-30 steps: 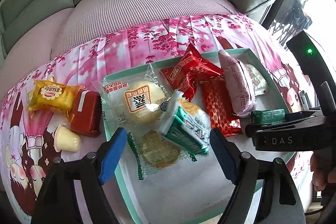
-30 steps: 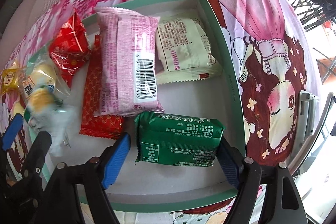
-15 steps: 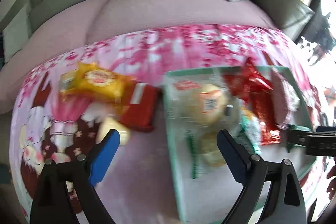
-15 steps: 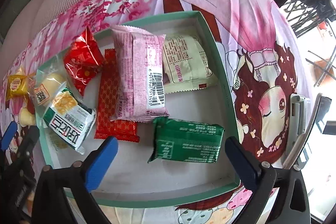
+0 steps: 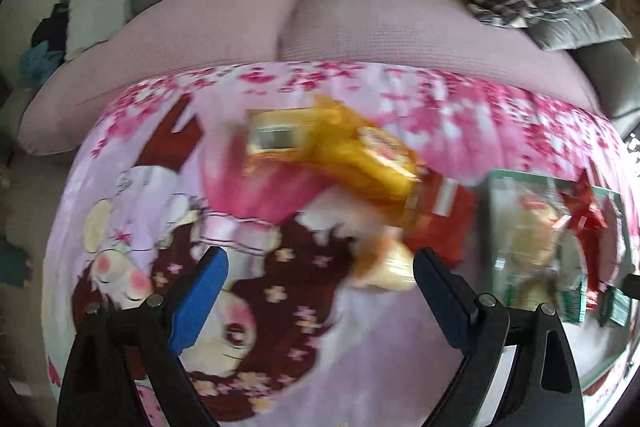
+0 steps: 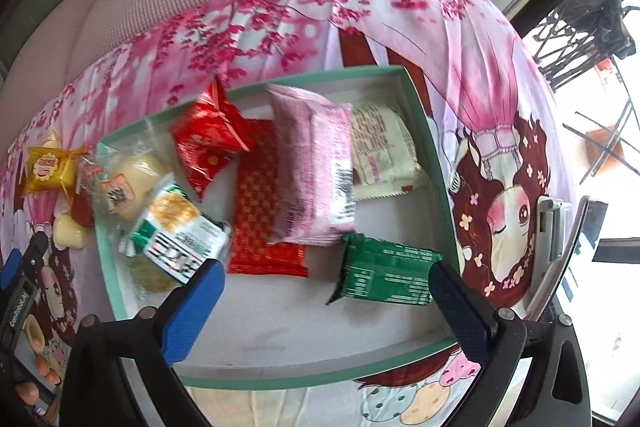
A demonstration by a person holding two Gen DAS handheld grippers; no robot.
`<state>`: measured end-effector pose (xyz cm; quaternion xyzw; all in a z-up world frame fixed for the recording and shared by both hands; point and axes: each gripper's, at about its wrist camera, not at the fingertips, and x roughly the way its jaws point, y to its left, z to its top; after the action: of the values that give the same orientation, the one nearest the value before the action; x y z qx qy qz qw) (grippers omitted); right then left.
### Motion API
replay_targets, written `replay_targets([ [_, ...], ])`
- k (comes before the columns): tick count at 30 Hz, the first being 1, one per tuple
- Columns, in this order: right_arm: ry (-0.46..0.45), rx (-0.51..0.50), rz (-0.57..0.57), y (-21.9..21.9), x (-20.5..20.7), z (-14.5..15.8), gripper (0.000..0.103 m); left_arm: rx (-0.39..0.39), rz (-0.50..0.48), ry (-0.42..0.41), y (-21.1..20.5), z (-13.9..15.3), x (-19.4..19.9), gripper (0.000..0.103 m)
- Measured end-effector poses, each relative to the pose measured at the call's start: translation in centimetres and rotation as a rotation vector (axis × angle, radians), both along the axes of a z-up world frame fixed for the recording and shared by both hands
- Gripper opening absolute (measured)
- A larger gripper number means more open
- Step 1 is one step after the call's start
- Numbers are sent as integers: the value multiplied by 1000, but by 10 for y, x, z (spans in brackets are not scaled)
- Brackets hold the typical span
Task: Organize snacks
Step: 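Move both open tools back to the remaining snacks beside the tray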
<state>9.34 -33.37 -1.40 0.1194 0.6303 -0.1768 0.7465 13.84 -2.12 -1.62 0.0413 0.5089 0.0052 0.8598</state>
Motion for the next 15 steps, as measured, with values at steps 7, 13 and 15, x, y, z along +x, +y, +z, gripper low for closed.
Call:
replay_targets([
  [7, -26, -20, 63, 54, 17, 30, 103, -2, 66, 16, 33, -6, 9, 94],
  [13, -54, 10, 128, 93, 21, 29, 103, -25, 99, 32, 50, -10, 9, 94],
  [15, -63, 17, 153, 103, 24, 24, 103, -31, 107, 36, 52, -11, 10, 94],
])
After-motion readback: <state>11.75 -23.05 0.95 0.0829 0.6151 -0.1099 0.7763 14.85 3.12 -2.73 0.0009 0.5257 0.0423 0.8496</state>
